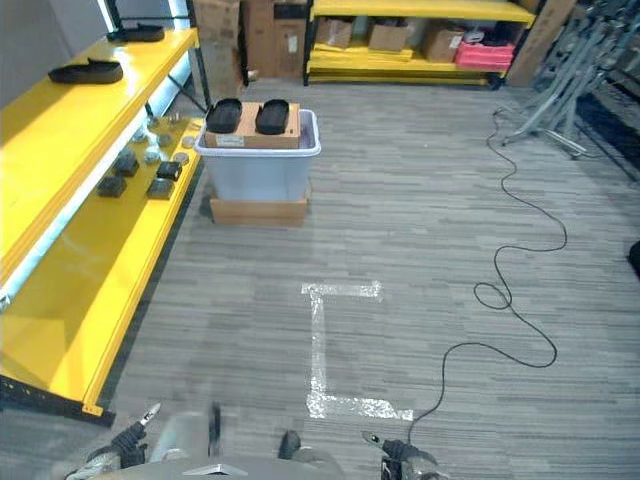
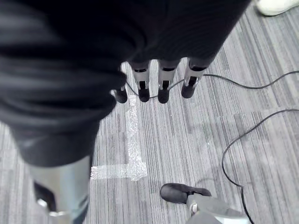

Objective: Move parts from the plastic box to the shelf.

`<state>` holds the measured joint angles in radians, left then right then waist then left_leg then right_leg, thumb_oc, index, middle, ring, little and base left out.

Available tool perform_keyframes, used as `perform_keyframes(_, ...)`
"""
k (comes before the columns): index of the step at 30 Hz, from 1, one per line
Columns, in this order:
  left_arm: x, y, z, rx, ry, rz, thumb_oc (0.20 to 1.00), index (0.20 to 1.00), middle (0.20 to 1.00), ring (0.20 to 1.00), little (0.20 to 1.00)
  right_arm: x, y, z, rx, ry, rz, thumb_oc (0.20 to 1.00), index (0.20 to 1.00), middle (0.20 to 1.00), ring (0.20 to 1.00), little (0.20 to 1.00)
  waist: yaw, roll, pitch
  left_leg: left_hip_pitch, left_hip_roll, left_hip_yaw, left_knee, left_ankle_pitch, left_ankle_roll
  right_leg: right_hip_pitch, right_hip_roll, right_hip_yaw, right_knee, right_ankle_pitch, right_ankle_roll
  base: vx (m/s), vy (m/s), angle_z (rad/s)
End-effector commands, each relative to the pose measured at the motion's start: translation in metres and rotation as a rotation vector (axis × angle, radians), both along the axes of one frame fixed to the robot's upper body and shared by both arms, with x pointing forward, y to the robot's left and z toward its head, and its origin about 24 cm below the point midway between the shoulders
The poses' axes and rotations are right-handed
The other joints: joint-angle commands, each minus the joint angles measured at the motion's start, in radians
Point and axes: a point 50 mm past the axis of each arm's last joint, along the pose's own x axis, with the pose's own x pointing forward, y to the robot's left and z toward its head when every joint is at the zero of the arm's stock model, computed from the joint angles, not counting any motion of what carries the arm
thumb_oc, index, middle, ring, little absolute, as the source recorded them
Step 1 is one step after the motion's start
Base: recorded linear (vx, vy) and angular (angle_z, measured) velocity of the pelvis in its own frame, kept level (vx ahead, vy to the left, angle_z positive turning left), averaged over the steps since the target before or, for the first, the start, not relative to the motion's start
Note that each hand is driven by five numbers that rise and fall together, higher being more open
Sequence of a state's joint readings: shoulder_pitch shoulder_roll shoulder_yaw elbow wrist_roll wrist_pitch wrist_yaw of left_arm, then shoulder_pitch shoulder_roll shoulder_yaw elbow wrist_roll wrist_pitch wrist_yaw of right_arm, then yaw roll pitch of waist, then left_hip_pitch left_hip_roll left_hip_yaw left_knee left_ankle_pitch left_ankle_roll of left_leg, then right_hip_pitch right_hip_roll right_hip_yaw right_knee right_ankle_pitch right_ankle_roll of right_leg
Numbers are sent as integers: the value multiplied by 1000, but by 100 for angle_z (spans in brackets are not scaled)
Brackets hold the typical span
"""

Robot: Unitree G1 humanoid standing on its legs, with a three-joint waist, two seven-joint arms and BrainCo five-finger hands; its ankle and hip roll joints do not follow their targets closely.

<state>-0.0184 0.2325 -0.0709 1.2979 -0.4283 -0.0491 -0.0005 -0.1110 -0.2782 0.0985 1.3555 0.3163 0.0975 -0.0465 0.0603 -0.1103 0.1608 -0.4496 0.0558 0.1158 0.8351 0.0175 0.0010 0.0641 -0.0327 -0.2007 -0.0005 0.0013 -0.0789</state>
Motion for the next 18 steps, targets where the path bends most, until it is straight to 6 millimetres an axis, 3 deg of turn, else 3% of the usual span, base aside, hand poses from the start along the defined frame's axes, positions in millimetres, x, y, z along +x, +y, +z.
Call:
perform_keyframes(1,4,2,1,11,-14,52,1000,1000,1000,1000,1000,-34,-23,1,-83,113,-19,1000,1000,1000,1000,1000,-4,57,5,200,-13,55,-421,18,-30,-3,-2,38,-4,34,117,379,127,-41)
perform_keyframes(3,-1,2,0,9,-5,74,1000,1000,1000,1000,1000,-37,-23,0,-91,122,-15,1000,1000,1000,1000,1000,8,81,0,182,-21,55,-598,92,-50,13,14,52,8,19,122,414,160,-30)
perform_keyframes(4,-4,3,0,6,4,96,1000,1000,1000,1000,1000,-40,-24,0,-99,129,-6,1000,1000,1000,1000,1000,18,100,1,159,-7,50,-680,161,-65,30,27,64,23,4,119,318,114,-15)
perform_keyframes(5,-4,3,0,6,4,96,1000,1000,1000,1000,1000,-40,-24,0,-99,129,-6,1000,1000,1000,1000,1000,18,100,1,159,-7,50,-680,161,-65,30,27,64,23,4,119,596,234,-20)
perform_keyframes(6,-9,4,-1,-4,16,129,1000,1000,1000,1000,1000,-45,-24,0,-116,136,16,1000,1000,1000,1000,1000,32,119,3,133,0,57,-776,189,-71,59,31,72,51,-27,115,628,264,-39)
perform_keyframes(8,-17,5,-2,-10,23,174,1000,1000,1000,1000,1000,-45,-24,0,-131,127,39,1000,1000,1000,1000,1000,50,136,5,95,15,59,-786,201,-73,98,21,68,109,-89,110,748,319,-22)
perform_keyframes(10,-20,6,-3,-9,28,202,1000,1000,1000,1000,1000,-41,-21,-1,-134,108,62,1000,1000,1000,1000,1000,58,136,-2,102,13,75,-755,167,-56,119,1,69,152,-143,117,612,257,-53)
perform_keyframes(11,-23,7,-3,3,39,210,1000,1000,1000,1000,1000,-36,-16,-2,-121,87,72,1000,1000,1000,1000,1000,70,129,-19,102,-1,66,-684,133,-37,148,-19,72,189,-195,128,672,260,-68)
perform_keyframes(12,-23,7,-3,9,43,201,1000,1000,1000,1000,1000,-34,-13,-2,-108,73,74,1000,1000,1000,1000,1000,77,126,-28,93,-11,63,-635,119,-29,161,-28,74,211,-209,131,657,256,-57)
perform_keyframes(13,-22,8,-2,12,41,188,1000,1000,1000,1000,1000,-32,-10,-3,-96,58,77,1000,1000,1000,1000,1000,81,116,-34,98,-33,71,-609,93,-11,170,-47,64,254,-207,139,536,251,-35)
perform_keyframes(15,-19,8,-2,11,41,147,1000,1000,1000,1000,1000,-28,-4,-4,-68,19,85,1000,1000,1000,1000,1000,85,107,-52,138,-86,77,-621,43,42,148,-87,41,407,-138,174,420,243,-18)
perform_keyframes(16,-19,8,-2,11,41,147,1000,1000,1000,1000,1000,-28,-4,-4,-68,19,85,1000,1000,1000,1000,1000,86,107,-52,138,-87,78,-622,43,42,147,-88,41,408,-139,174,409,316,-2)
perform_keyframes(17,-17,4,-3,11,51,108,1000,1000,1000,1000,1000,-23,-1,-4,-61,-5,62,1000,1000,1000,1000,1000,83,109,-67,195,-139,70,-656,1,92,62,-124,37,604,-39,216,382,313,6)
perform_keyframes(18,-15,3,-3,14,51,101,1000,1000,1000,1000,1000,-20,0,-4,-52,-12,64,1000,1000,1000,1000,1000,78,116,-70,229,-153,66,-680,-17,111,-9,-136,42,689,-4,220,466,348,-7)
